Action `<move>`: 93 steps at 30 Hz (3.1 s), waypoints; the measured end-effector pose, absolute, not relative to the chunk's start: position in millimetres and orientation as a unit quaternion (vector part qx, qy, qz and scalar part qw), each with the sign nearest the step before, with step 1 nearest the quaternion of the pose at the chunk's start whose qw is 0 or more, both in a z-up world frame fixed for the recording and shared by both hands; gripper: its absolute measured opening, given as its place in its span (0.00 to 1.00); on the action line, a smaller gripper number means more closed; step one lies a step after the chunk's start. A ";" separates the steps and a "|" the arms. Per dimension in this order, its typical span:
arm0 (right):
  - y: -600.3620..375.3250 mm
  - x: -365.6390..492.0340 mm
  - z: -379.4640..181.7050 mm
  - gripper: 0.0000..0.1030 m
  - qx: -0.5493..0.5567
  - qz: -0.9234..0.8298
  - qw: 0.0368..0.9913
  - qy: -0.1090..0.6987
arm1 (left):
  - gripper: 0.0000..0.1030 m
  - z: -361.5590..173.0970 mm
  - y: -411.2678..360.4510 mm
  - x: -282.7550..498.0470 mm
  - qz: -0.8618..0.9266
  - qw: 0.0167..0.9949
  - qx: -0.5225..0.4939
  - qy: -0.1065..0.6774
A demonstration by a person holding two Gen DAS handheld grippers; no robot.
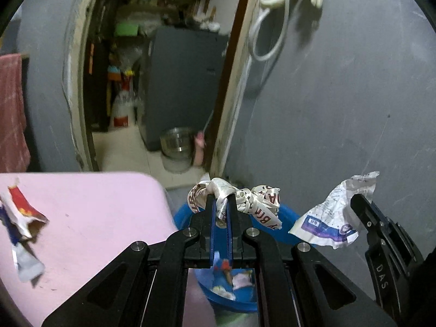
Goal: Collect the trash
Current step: 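Carry the ribbon wrapper and plastic bag over the blue bucket and release both, then move both open tools back over the table toward the blue wrapper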
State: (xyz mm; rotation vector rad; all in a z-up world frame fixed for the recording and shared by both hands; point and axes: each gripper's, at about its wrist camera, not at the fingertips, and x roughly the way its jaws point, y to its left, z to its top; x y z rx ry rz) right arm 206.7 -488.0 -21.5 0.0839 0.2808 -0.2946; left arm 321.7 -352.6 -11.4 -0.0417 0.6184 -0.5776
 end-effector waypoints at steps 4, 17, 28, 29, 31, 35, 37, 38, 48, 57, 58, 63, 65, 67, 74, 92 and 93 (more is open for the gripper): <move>-503.3 216.6 -33.5 0.02 0.069 -0.137 0.975 0.161 | 0.05 -28.4 -362.9 331.8 -0.280 0.896 -0.019 0.344; -521.6 247.7 -68.9 0.06 0.120 -0.102 0.956 0.247 | 0.25 -76.7 -380.3 356.5 -0.253 0.852 -0.025 0.458; -521.9 238.5 -65.2 0.36 0.127 -0.096 0.957 0.242 | 0.44 -61.1 -352.7 347.6 -0.258 0.860 -0.053 0.437; -520.2 234.7 -62.0 0.46 0.129 -0.095 0.959 0.234 | 0.45 -57.8 -346.6 345.2 -0.257 0.862 -0.057 0.433; -515.6 228.7 -55.7 0.54 0.132 -0.094 0.963 0.217 | 0.53 -49.6 -337.0 341.5 -0.254 0.866 -0.065 0.426; -505.6 216.5 -41.7 0.74 0.138 -0.088 0.967 0.193 | 0.58 -26.9 -308.2 327.7 -0.254 0.884 -0.082 0.385; -500.5 212.0 -34.1 0.77 0.139 -0.086 0.970 0.183 | 0.66 -15.1 -294.5 319.4 -0.247 0.895 -0.080 0.362; -496.4 208.6 -28.5 0.80 0.138 -0.084 0.971 0.175 | 0.69 -10.8 -288.7 315.9 -0.243 0.901 -0.080 0.351; -436.6 176.9 14.1 1.00 0.110 -0.067 0.985 0.112 | 0.94 31.0 -201.5 277.3 -0.173 0.949 -0.083 0.249; -375.3 158.7 40.0 1.00 0.074 -0.028 0.994 0.077 | 0.96 47.7 -129.2 237.7 -0.110 0.971 -0.073 0.198; -366.6 157.4 43.2 1.00 0.072 -0.022 0.994 0.074 | 0.96 47.2 -121.1 232.5 -0.101 0.973 -0.071 0.193; -331.4 157.2 53.9 1.00 0.060 -0.002 0.996 0.065 | 0.96 39.2 -87.5 214.1 -0.067 0.980 -0.060 0.179; -317.2 158.6 54.5 1.00 0.055 0.007 0.996 0.064 | 0.96 38.4 -71.7 207.5 -0.053 0.982 -0.056 0.173; -303.4 161.8 55.1 1.00 0.049 0.017 0.997 0.063 | 0.96 38.3 -54.5 201.7 -0.039 0.984 -0.054 0.167; -256.7 181.8 56.4 1.00 0.029 0.054 0.996 0.058 | 0.96 34.4 -10.1 199.8 0.002 0.988 -0.044 0.151; -207.5 268.2 8.9 1.00 -0.017 0.097 0.980 0.172 | 0.96 -19.6 31.4 272.8 0.014 0.962 -0.040 0.269; -207.7 271.2 6.2 1.00 -0.017 0.099 0.979 0.179 | 0.96 -20.9 28.7 276.5 0.014 0.961 -0.032 0.273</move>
